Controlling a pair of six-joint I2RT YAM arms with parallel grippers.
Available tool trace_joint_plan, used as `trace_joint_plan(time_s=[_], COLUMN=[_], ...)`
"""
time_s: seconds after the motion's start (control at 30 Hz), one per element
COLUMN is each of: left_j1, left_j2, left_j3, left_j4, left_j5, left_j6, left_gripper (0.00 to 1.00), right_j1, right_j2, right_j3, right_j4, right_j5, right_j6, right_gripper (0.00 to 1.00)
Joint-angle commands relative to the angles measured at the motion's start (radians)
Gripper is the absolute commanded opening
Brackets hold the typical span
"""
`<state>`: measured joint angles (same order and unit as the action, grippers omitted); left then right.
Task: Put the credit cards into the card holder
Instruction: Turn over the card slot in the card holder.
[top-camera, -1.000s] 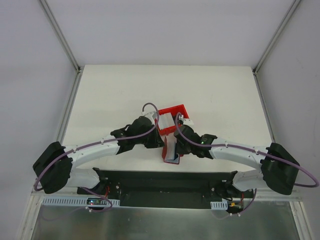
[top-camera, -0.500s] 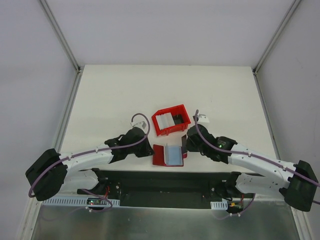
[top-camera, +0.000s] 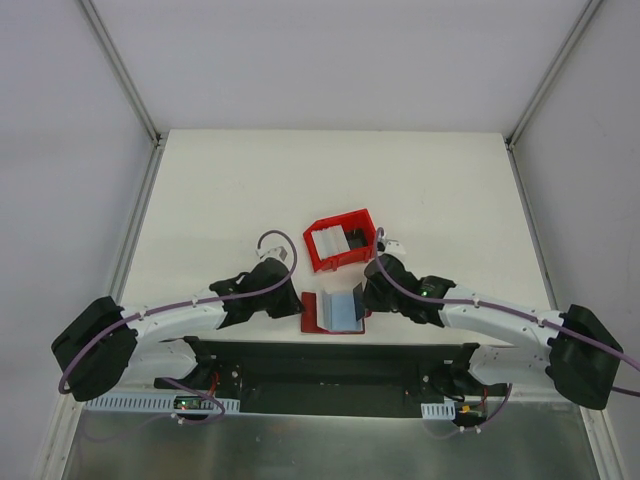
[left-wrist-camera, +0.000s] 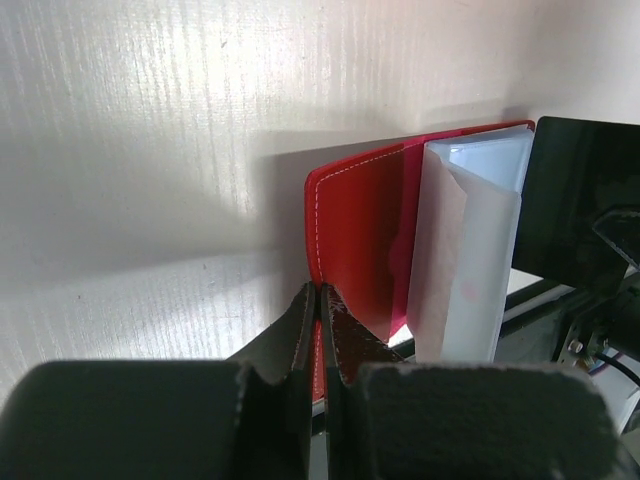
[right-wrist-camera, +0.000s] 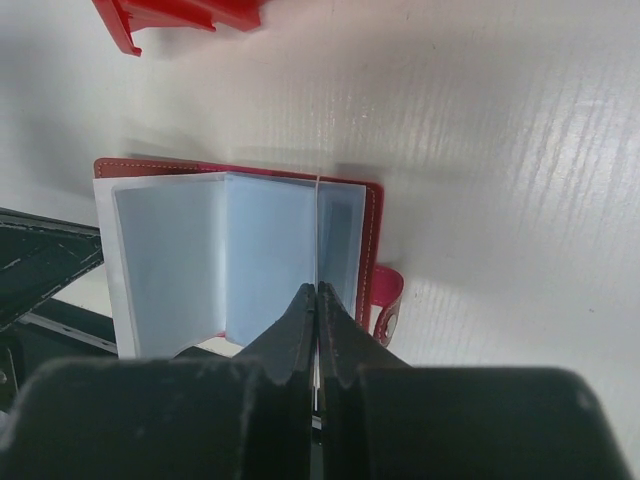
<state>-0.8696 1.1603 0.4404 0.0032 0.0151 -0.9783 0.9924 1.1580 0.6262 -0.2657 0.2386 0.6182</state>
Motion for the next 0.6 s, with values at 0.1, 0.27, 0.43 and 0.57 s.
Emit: trace_joint_plan(time_s=[0.1, 0.27, 0.43, 0.57], left_j1=[0.001, 0.003, 0.003, 0.001], left_j2=[0.015, 0.019, 0.029, 0.047], left_j3=[-0.014, -0.015, -0.026, -0.046], left_j4=[0.011, 0.017, 0.021, 0.03], left_j5=[-0.029, -0.026, -0.023, -0.033], left_j6=[-0.01, -0.01, -0.014, -0.016], left_gripper=[0.0, 0.0, 0.0, 0.0], right_j1=[-0.003, -0.001, -0.005, -0.008], right_j2=[0.042, 0.112, 0.164, 0.198], right_j3=[0.032, 0.089, 0.079, 0.063], right_j4=[0.017, -0.029, -0.006, 0.031], right_j5=[-0.032, -0.051, -0.076, -0.104], right_j6=[0.0, -0.02, 0.009, 0.028], right_gripper=[0.01, 0.0, 0.0, 0.0])
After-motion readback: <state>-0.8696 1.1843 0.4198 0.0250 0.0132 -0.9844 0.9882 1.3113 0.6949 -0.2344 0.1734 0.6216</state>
